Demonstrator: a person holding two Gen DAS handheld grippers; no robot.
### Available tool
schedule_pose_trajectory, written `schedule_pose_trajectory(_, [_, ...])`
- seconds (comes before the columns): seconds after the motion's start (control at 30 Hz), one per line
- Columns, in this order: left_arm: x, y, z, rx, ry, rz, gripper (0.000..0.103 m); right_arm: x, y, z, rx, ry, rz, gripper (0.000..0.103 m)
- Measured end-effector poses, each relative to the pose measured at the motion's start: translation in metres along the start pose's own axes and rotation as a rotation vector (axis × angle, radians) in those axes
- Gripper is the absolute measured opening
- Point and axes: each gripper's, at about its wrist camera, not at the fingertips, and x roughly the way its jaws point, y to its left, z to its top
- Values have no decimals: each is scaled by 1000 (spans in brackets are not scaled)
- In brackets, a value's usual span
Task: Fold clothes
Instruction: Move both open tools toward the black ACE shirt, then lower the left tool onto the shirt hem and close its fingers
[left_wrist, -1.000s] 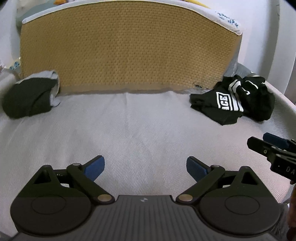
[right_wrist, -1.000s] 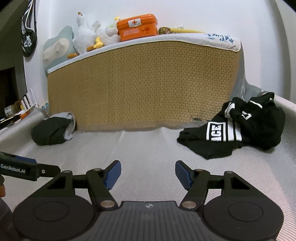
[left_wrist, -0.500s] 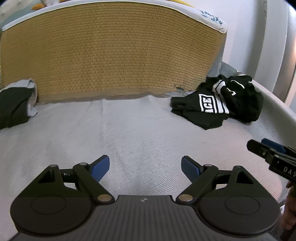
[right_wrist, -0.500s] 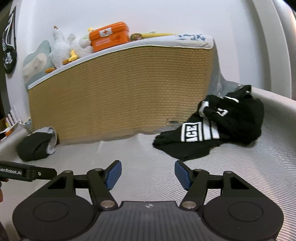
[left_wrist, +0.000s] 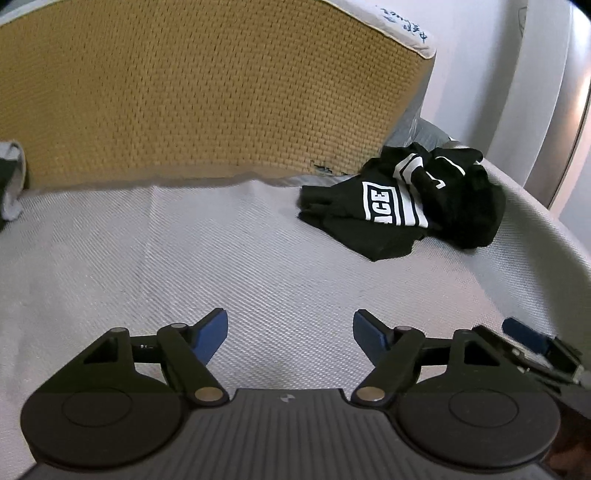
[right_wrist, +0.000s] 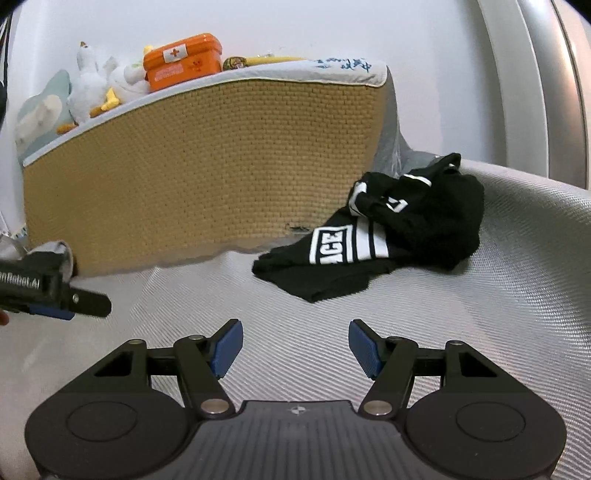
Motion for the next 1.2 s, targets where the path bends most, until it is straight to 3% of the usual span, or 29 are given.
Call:
schedule_pose_trajectory(0.13, [11,-9,-2,22,13,2,73,1,-6,-5,-7,-9,-23,66])
schedule_pose_trajectory(0.23, [18,-15,-3,39,20,-4,73,1,1,-10,-98,-40,-70,66])
schedule_pose_trajectory(0.3, [22,-19,-3,50,19,-6,73,3,0,-12,-99,-36,-50,66])
schedule_pose_trajectory(0.43, [33,-28,-2,70,24,-24,70,8,-3,-17,-76,-20,-37,65])
schedule_pose_trajectory(0.57, [43,-34,0,82,50,-57,61,10,-8,-21,-65,-20,-47,65])
schedule_pose_trajectory(0.8, [56,-45,2,97,54,-86,61,17,-20,-29,-32,-4,-84,65])
schedule_pose_trajectory(0.9, [64,-46,2,57,85,-143,61,18,-25,-33,-13,1,-98,65])
schedule_pose_trajectory(1.2, [88,-58,-7,48,95,-147,60,24,-39,-42,42,22,-128,65])
